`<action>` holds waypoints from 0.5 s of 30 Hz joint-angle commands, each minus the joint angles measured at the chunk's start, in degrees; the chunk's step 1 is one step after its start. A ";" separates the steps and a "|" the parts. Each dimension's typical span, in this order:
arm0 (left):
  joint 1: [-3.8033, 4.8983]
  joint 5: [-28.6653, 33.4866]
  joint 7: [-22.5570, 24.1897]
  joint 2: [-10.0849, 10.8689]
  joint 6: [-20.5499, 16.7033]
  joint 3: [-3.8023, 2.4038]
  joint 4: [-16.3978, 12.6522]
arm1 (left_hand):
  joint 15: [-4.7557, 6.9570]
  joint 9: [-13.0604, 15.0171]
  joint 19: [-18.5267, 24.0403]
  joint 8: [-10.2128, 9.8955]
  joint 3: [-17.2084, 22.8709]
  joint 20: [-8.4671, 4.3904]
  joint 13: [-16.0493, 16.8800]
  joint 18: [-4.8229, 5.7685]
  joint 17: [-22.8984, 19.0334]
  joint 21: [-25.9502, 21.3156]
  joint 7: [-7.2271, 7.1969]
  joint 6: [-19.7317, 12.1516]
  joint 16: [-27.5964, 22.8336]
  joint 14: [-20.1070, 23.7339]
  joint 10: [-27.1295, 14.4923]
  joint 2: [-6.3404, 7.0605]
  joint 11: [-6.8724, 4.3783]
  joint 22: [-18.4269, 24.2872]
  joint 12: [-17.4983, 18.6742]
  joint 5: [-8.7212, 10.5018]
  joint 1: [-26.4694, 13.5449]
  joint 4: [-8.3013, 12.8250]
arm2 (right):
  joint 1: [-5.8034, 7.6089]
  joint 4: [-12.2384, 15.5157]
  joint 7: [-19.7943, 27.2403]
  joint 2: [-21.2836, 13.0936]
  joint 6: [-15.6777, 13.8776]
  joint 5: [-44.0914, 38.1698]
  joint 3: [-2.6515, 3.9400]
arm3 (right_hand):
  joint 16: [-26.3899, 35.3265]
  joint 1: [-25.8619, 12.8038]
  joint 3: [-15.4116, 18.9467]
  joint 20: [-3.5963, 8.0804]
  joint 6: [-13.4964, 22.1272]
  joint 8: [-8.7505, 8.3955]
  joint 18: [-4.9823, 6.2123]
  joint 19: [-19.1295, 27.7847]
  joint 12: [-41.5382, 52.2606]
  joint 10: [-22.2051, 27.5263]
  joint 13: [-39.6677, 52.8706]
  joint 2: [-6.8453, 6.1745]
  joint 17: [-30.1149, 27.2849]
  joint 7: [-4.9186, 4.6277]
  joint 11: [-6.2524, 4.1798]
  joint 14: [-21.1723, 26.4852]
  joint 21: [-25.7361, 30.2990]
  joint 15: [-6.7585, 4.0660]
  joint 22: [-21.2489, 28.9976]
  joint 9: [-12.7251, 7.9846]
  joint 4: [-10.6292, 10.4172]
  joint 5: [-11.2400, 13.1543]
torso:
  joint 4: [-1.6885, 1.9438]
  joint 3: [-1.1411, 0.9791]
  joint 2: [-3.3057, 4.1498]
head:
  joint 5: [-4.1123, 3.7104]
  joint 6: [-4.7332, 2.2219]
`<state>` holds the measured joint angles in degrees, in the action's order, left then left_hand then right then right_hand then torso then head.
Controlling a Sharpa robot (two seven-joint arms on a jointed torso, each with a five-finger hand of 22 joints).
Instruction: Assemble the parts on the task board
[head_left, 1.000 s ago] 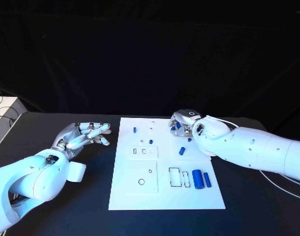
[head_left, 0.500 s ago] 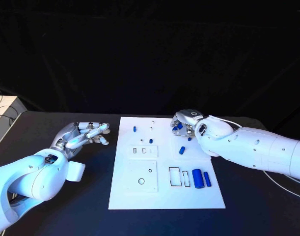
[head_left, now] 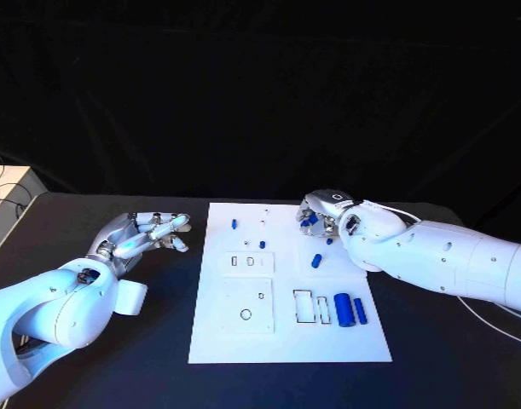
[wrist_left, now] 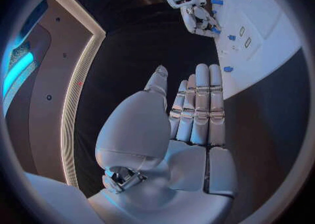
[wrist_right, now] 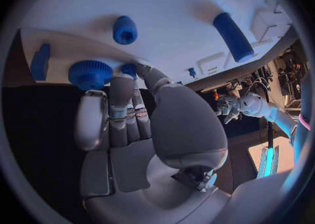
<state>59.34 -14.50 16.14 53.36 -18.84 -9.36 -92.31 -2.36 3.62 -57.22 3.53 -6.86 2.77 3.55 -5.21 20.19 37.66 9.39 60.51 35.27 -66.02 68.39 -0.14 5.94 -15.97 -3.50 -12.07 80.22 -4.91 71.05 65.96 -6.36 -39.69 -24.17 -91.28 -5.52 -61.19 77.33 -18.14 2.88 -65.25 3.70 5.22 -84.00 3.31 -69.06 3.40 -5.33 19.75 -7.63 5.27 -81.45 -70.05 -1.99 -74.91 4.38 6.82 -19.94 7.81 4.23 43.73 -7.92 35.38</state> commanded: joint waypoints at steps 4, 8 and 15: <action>-0.03 -0.23 0.17 -0.07 1.04 -0.04 -0.01 | -0.16 0.06 -0.24 0.21 0.09 0.10 0.01 -0.80 -0.06 -0.27 -0.12 -0.43 -0.39 -0.05 -0.36 0.08 0.12 0.05 -0.26 0.24 -0.24 -0.29 | -0.17 0.67 1.59 -0.16 -3.91 0.55 0.11 | 0.05 1.06 -1.29 0.59 -1.25 -0.02 0.78 -4.50 0.24 -4.39 0.41 1.67 -0.02 0.28 -2.27 -0.10 -0.73 -0.67 -4.78 -0.01 1.68 0.50 | -0.02 0.03 0.02 | -0.01 -0.08; -0.04 -0.23 0.17 -0.08 1.06 -0.04 0.07 | -0.15 0.06 -0.24 0.22 0.06 0.09 0.01 -0.79 -0.11 -0.15 -0.14 -0.43 -0.38 -0.06 -0.34 0.05 0.11 0.31 -0.27 0.23 -0.18 -0.25 | -0.13 1.40 1.47 -0.22 -5.11 0.40 0.37 | 0.17 0.30 -0.98 0.74 -1.61 -0.05 0.70 -4.50 0.20 -4.84 0.41 2.28 0.12 0.37 -2.42 -0.17 -0.85 -0.79 -5.03 -0.19 3.22 0.56 | 0.01 0.06 -0.03 | -0.06 -0.13; -0.04 -0.23 0.18 -0.10 1.09 -0.04 0.15 | -0.15 0.06 -0.24 0.22 0.06 0.09 0.01 -0.79 -0.11 -0.15 -0.14 -0.43 -0.38 -0.06 -0.34 0.05 0.11 0.31 -0.27 0.23 -0.18 -0.25 | 0.13 2.35 0.60 0.06 -6.03 -0.19 0.80 | 0.23 0.07 -0.54 0.78 -1.68 -0.07 0.65 -4.52 0.18 -4.91 0.41 2.53 0.25 0.42 -2.47 -0.13 -0.89 -0.82 -5.18 -0.16 3.75 0.75 | 0.03 0.08 -0.04 | -0.09 -0.30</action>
<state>59.33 -14.50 16.10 53.34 -18.79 -9.36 -92.10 -2.36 3.62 -57.22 3.53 -6.86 2.77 3.55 -5.21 20.13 37.66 9.39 60.51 35.27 -66.02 68.39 -0.14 5.94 -15.71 -3.50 -12.06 80.22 -4.91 71.09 68.08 -5.69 -39.72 -28.40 -90.83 -4.76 -61.19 77.35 -18.68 3.40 -66.55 3.69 4.80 -83.92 3.31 -69.44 3.40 -3.30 19.94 -7.35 5.65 -81.58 -70.66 -2.27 -74.95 4.24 10.24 -19.38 7.82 4.28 43.71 -8.00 35.13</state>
